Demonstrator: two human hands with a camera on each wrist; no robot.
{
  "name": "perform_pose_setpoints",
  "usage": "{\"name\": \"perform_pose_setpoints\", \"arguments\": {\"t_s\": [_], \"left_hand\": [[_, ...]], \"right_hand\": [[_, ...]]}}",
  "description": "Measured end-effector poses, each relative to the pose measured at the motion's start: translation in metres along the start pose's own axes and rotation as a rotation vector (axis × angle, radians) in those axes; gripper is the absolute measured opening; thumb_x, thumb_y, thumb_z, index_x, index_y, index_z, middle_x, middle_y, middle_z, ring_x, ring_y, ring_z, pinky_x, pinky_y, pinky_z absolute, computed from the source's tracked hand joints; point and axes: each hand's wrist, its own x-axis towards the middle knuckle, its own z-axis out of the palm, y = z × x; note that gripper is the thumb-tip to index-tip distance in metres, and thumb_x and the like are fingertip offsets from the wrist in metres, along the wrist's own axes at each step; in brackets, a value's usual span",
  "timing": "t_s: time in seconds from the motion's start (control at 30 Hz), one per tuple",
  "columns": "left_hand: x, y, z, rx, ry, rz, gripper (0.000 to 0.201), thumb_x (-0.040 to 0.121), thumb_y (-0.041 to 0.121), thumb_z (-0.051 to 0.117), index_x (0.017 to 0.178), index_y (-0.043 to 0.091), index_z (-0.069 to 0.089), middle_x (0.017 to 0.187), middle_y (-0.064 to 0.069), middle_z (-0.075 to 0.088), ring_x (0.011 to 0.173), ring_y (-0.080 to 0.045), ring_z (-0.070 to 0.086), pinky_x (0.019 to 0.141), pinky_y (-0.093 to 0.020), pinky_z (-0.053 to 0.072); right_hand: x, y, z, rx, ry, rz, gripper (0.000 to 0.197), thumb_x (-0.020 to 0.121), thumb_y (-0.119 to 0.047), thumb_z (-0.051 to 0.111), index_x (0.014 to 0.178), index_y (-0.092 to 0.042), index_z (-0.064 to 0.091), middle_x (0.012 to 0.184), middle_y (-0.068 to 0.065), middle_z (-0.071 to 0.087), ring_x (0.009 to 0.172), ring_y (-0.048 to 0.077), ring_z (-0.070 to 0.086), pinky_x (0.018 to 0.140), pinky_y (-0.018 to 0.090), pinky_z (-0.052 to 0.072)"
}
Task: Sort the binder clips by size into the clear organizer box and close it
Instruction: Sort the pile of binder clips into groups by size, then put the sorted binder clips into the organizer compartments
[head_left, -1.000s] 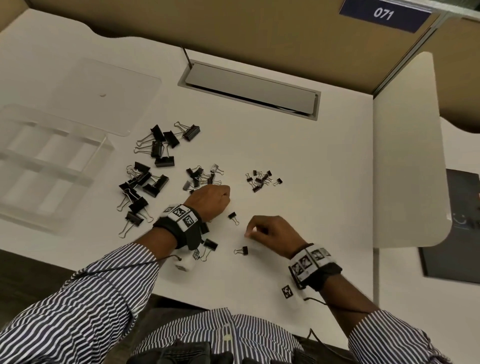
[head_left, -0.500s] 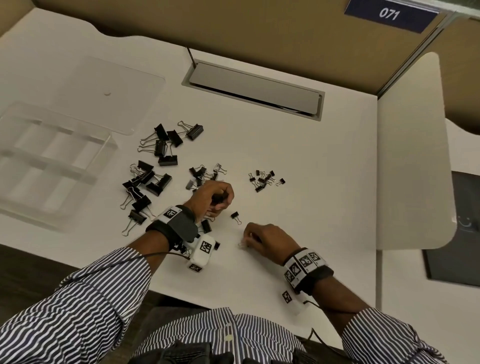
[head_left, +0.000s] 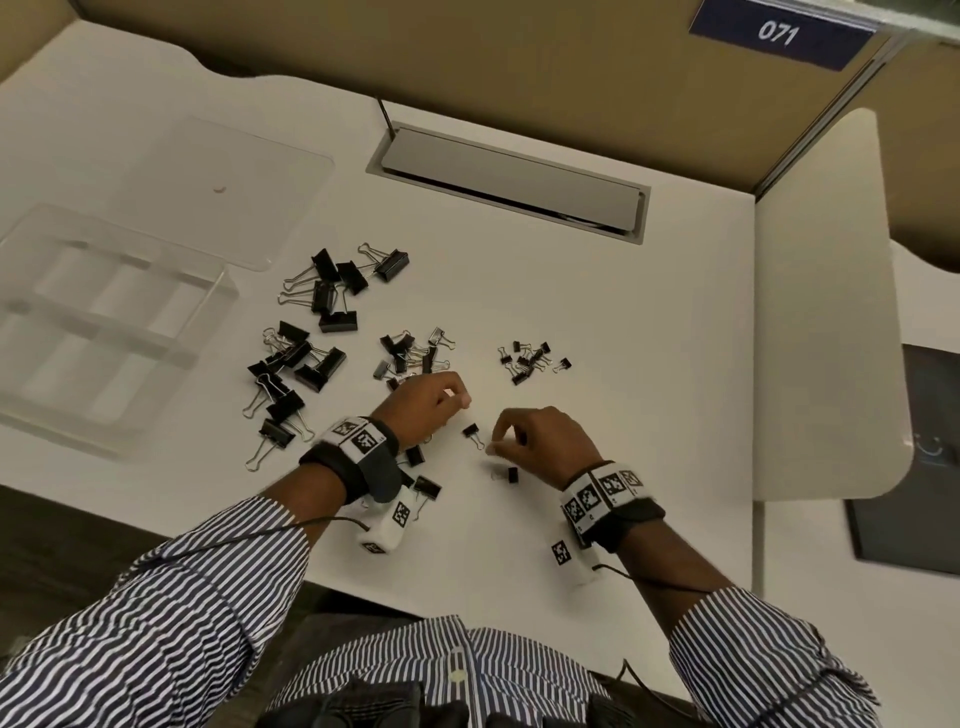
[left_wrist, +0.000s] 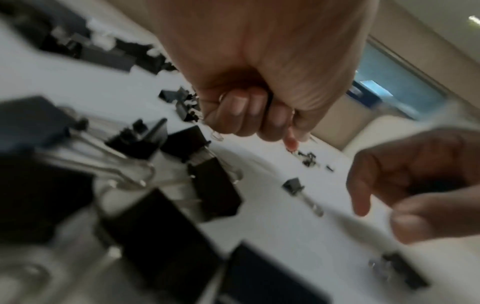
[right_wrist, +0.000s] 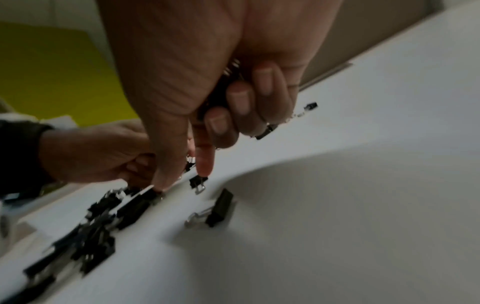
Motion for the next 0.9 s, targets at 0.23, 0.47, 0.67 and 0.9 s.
{"name": "perform_pose_setpoints", "arguments": {"t_s": [0.23, 0.47, 0.67, 0.9], "left_hand": [[0.004, 0.001, 0.009, 0.39, -0.052, 0.0, 0.016, 0.086, 0.043, 0.066, 0.091, 0.03, 0.057, 0.08, 0.011, 0.056, 0.078, -0.012, 0.056, 0.071, -0.032, 0.05], [0.003, 0.01, 0.009, 0.593, -0.199, 0.126, 0.04, 0.088, 0.035, 0.067, 0.122, 0.033, 0.047, 0.077, 0.011, 0.049, 0.077, -0.015, 0.05, 0.066, -0.029, 0.037], [0.003, 0.014, 0.008, 0.702, -0.199, 0.16, 0.027, 0.092, 0.037, 0.061, 0.114, 0.025, 0.05, 0.083, 0.005, 0.053, 0.075, -0.017, 0.051, 0.069, -0.031, 0.043], [-0.001, 0.008, 0.002, 0.344, -0.208, 0.066, 0.021, 0.095, 0.036, 0.056, 0.102, 0.017, 0.053, 0.072, 0.01, 0.05, 0.067, -0.012, 0.049, 0.06, -0.028, 0.039]], "right_hand": [[-0.015, -0.001, 0.003, -0.278, -0.22, -0.011, 0.046, 0.08, -0.056, 0.07, 0.104, -0.023, 0.051, 0.087, -0.003, 0.06, 0.077, 0.02, 0.053, 0.064, 0.032, 0.037], [-0.023, 0.014, 0.011, -0.199, -0.21, 0.039, 0.029, 0.088, -0.049, 0.062, 0.1, -0.025, 0.051, 0.087, -0.002, 0.061, 0.078, 0.018, 0.056, 0.064, 0.03, 0.04], [-0.018, 0.021, 0.009, 0.729, 0.024, 0.264, 0.021, 0.094, -0.026, 0.052, 0.076, -0.018, 0.057, 0.061, -0.004, 0.051, 0.05, 0.016, 0.04, 0.046, 0.024, 0.029], [-0.012, 0.02, -0.009, 1.543, 0.088, 0.343, 0.027, 0.091, -0.021, 0.033, 0.071, -0.012, 0.049, 0.064, 0.009, 0.037, 0.047, 0.015, 0.028, 0.039, 0.019, 0.014]]}}
